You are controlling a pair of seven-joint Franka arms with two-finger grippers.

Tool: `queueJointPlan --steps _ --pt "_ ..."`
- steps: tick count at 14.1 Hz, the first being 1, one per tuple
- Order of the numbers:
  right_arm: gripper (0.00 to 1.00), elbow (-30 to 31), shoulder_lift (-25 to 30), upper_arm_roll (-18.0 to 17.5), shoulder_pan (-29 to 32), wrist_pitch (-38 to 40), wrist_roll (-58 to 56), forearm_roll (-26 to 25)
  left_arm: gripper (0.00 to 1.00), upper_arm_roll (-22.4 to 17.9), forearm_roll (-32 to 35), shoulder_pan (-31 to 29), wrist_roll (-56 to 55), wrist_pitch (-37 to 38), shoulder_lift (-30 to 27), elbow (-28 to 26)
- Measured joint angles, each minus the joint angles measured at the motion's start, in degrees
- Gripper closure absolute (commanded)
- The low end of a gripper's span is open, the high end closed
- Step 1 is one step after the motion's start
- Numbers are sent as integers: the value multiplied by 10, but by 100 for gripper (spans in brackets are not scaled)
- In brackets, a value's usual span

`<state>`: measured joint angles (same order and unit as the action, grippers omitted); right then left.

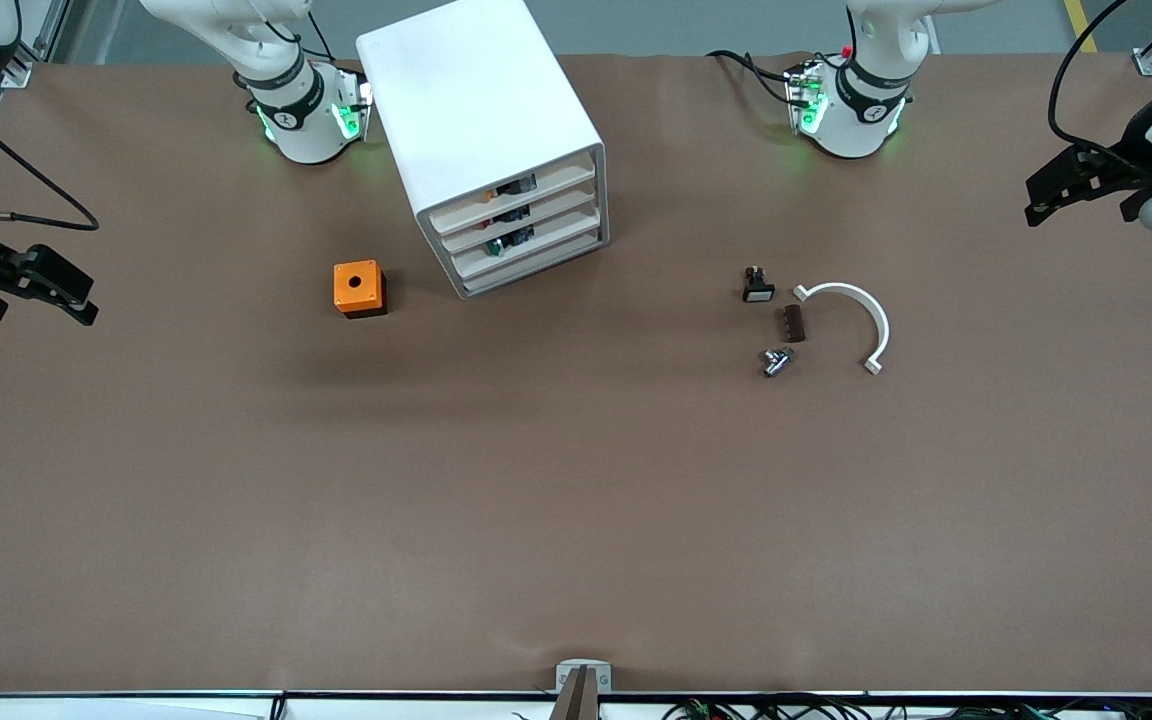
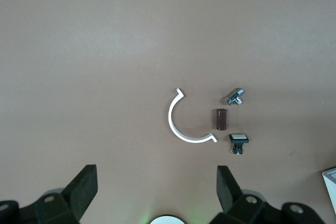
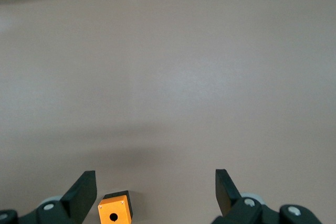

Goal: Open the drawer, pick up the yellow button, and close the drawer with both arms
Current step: 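Move the left gripper toward the white drawer cabinet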

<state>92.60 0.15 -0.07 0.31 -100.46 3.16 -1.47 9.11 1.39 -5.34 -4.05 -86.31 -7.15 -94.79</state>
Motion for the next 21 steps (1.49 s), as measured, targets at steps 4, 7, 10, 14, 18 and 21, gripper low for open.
queueJointPlan --steps 4,7,10,14,18,21 --pt "0 0 0 0 0 0 0 0 0 0 0 0 0 4 0 0" --pt "0 0 0 0 0 0 0 0 0 -1 0 -2 0 5 3 0" --pt "0 0 0 0 0 0 0 0 0 -3 0 -6 0 6 14 0" --pt "0 0 0 0 0 0 0 0 0 -2 0 -6 0 5 48 1" --pt "0 0 0 0 0 0 0 0 0 -1 0 -5 -1 -21 95 1" --pt "0 0 0 0 0 0 0 0 0 1 -21 -5 -54 -26 132 2"
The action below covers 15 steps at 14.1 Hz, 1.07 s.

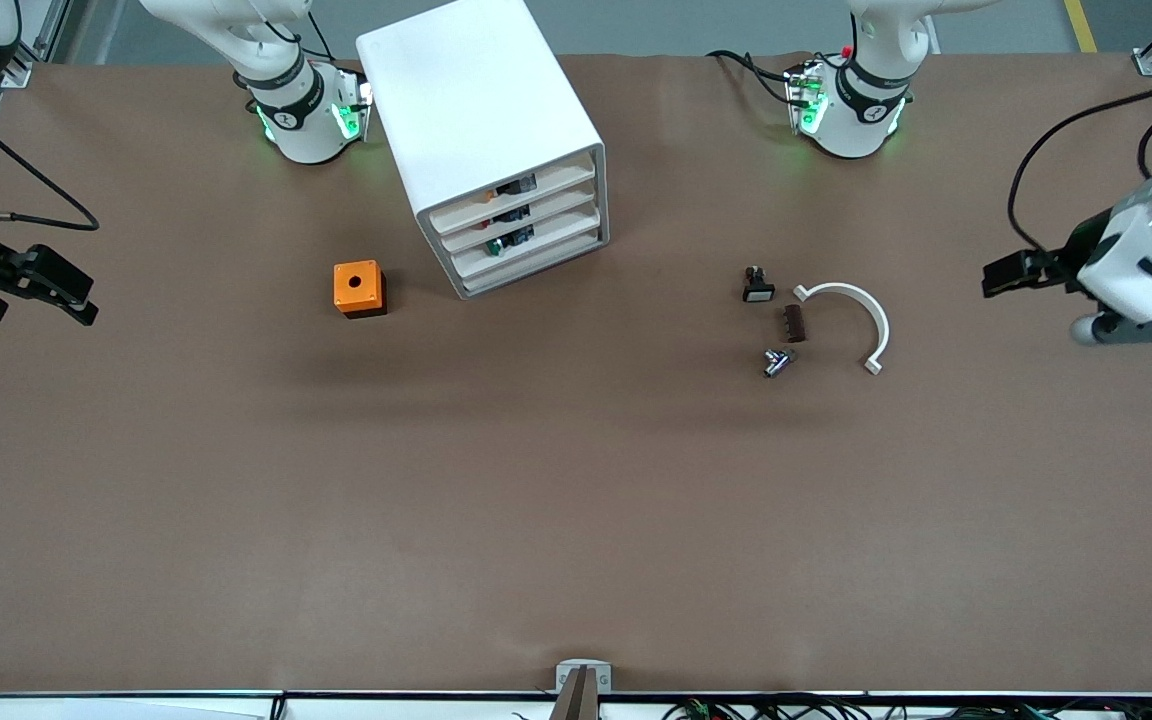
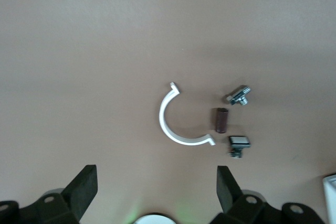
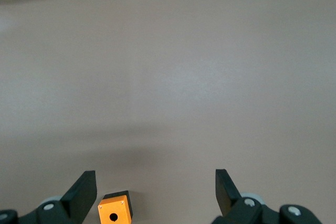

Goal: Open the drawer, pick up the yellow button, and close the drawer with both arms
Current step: 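Move the left gripper toward the white drawer cabinet, then reach the left gripper to the handle of the cabinet drawer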

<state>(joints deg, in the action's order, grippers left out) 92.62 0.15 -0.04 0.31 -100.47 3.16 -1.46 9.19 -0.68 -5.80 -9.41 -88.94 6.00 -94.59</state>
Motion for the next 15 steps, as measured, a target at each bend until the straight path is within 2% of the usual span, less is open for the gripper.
queueJointPlan --steps 4,10,15 --pt "0 0 0 0 0 0 0 0 0 11 -32 16 -158 -2 46 1" --pt "0 0 0 0 0 0 0 0 0 17 -37 109 -413 -8 115 17" --pt "0 0 0 0 0 0 0 0 0 18 -84 165 -618 -9 173 33"
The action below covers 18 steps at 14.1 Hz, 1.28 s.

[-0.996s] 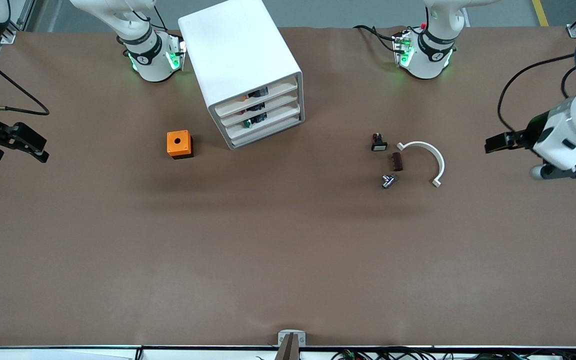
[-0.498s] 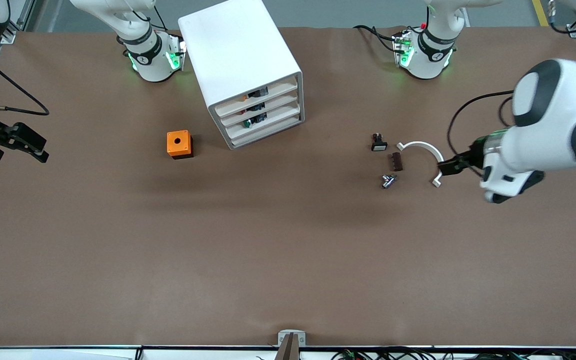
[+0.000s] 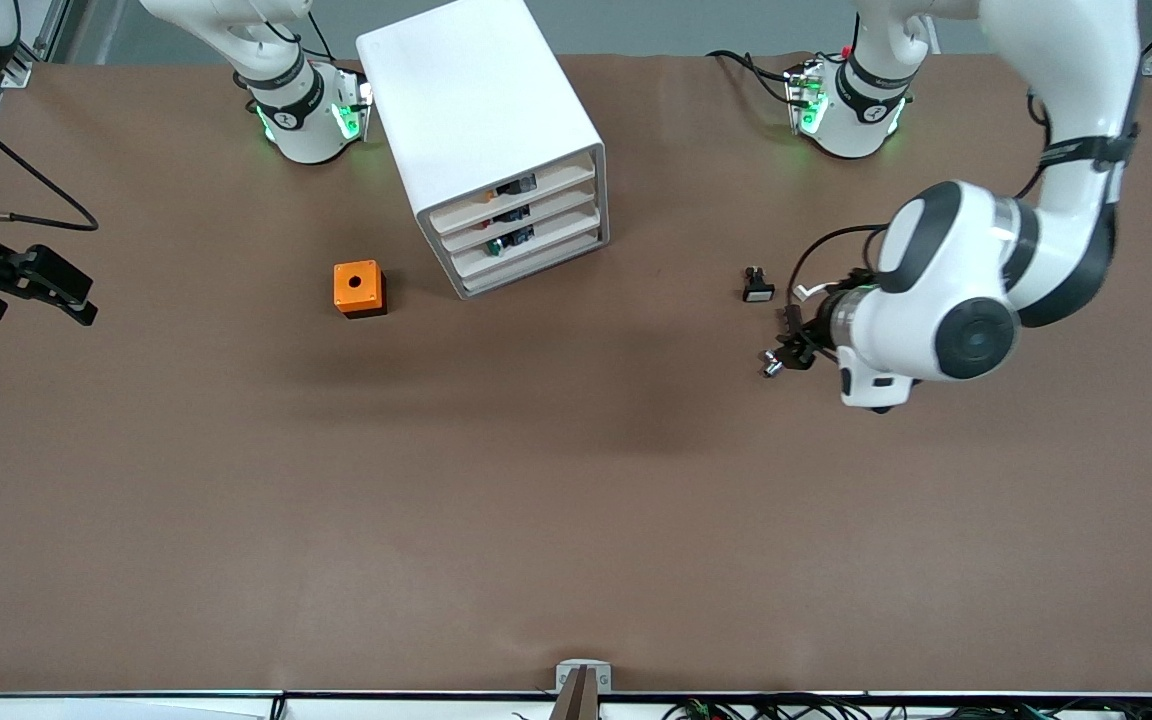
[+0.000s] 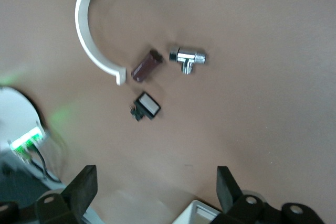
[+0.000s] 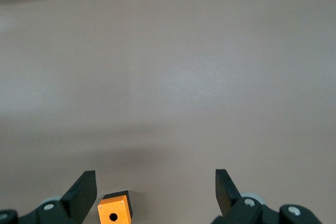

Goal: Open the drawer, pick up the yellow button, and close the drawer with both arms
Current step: 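Reach the left gripper to the handle of the cabinet drawer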

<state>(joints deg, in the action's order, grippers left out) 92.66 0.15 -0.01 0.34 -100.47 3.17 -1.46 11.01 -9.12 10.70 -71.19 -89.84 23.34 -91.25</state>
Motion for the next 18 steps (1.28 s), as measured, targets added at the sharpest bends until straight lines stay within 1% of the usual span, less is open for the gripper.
queueJointPlan --steps 2,5,8,11,14,16,18 --pt "0 0 0 0 0 0 0 0 0 1 -7 25 -109 1 15 3" --pt "0 0 0 0 0 0 0 0 0 1 -45 54 -266 26 34 4" --pt "0 0 0 0 0 0 0 0 0 1 -117 61 -370 57 64 4" --pt "0 0 0 0 0 0 0 0 0 1 -181 67 -448 69 88 5" --pt "0 0 0 0 0 0 0 0 1 1 -284 73 -531 76 107 5" --pt "0 0 0 0 0 0 0 0 4 0 -335 73 -563 76 124 5" --pt "0 0 0 0 0 0 0 0 14 1 -382 74 -592 76 136 6"
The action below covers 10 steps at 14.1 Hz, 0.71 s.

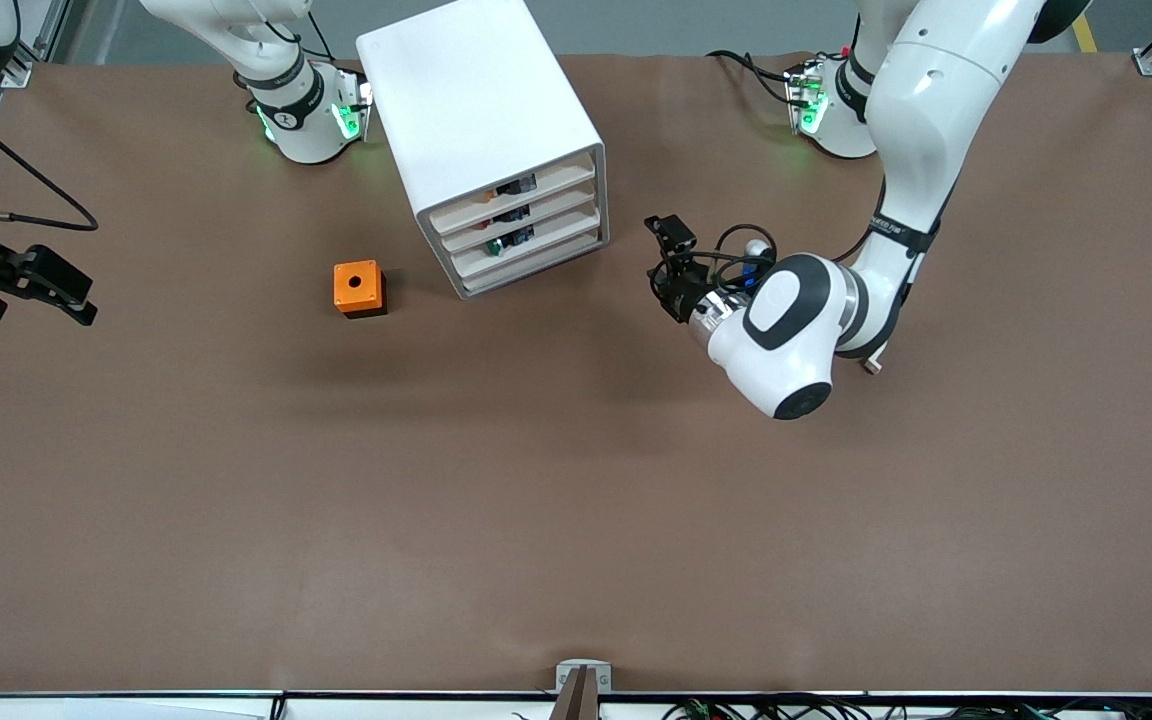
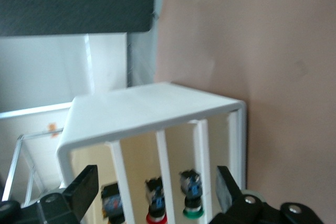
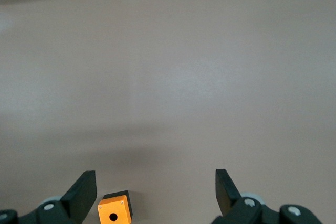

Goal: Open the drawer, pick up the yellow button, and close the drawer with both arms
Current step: 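Reach the left gripper to the handle of the cabinet drawer, then grasp the drawer handle with the left gripper and pull it open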

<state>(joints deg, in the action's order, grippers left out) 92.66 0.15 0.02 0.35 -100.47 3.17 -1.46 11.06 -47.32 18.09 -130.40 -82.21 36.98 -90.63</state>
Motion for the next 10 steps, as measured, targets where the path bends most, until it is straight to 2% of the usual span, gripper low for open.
queueJointPlan --steps 3,10 --pt "0 0 0 0 0 0 0 0 21 0 -62 9 -19 1 17 1" --pt "0 0 0 0 0 0 0 0 34 0 -114 67 -24 1 28 2"
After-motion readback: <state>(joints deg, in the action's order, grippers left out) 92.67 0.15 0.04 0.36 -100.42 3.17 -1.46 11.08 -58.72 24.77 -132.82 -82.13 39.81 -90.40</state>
